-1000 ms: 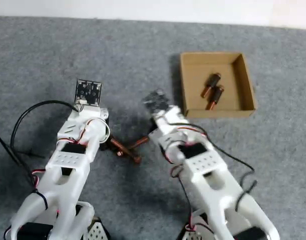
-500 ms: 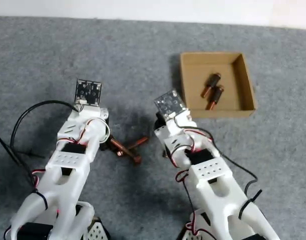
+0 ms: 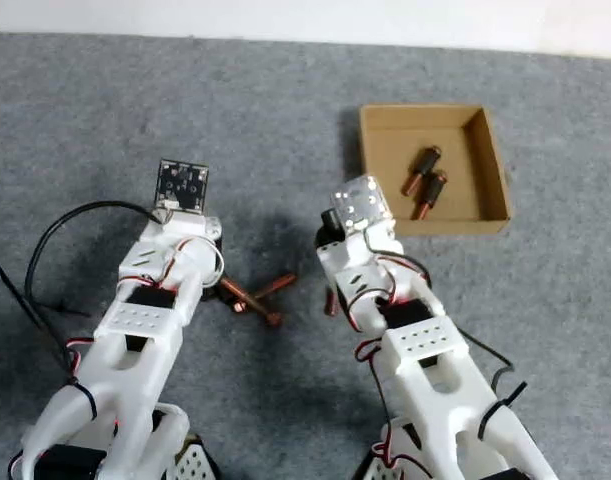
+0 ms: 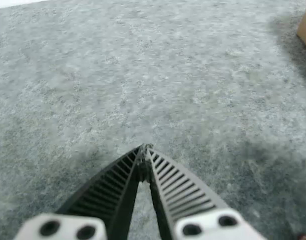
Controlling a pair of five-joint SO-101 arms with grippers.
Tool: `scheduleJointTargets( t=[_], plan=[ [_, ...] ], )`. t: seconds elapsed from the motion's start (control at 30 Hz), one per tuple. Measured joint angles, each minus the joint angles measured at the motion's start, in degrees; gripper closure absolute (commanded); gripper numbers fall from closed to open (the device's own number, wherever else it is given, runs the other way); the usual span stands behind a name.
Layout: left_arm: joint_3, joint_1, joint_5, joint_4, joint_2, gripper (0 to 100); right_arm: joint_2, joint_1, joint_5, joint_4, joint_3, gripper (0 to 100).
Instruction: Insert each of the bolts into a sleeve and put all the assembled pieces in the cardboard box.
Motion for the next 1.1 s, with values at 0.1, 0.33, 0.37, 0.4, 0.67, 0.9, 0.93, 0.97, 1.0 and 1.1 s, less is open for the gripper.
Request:
scheduleJointTargets(
  t=[0.1,0.33,0.37,0.4,0.67,0.9,0.93,0.97,1.0,1.1],
  plan=[
    [0.00,-0.09,-0.09,0.00,0.00,99,0.00,0.09,-0.18,-2.64,0.97,99.4],
    [0.00,8.88,-13.01,0.44,0.00,99,0.00,0.09,-0.35,-3.69,2.11,99.4],
    [0.00,10.90,-15.38,1.67,0.00,99,0.00,0.09,-0.35,-3.69,2.11,99.4],
    [0.00,12.84,-17.49,2.90,0.00,99,0.00,0.09,-0.35,-3.69,2.11,99.4],
    [-5.27,15.91,-30.86,14.33,0.09,99,0.00,0.18,-0.35,-3.69,2.11,99.4],
    [-10.20,15.65,-38.86,27.60,0.09,99,0.00,2.02,-0.62,-3.69,2.11,99.4],
    [-10.20,16.53,-39.65,28.75,0.26,99,0.00,2.37,-1.23,-3.69,2.11,99.4],
    [-10.55,17.32,-40.70,29.89,0.97,99,0.00,2.81,-2.11,-3.69,2.11,99.4],
    [-11.08,17.93,-41.49,30.86,2.02,99,0.00,3.25,-2.64,-3.69,2.11,99.4],
    [-13.89,18.37,-45.27,34.29,6.42,99,0.00,5.01,-3.96,-3.69,2.11,99.4]
  ],
)
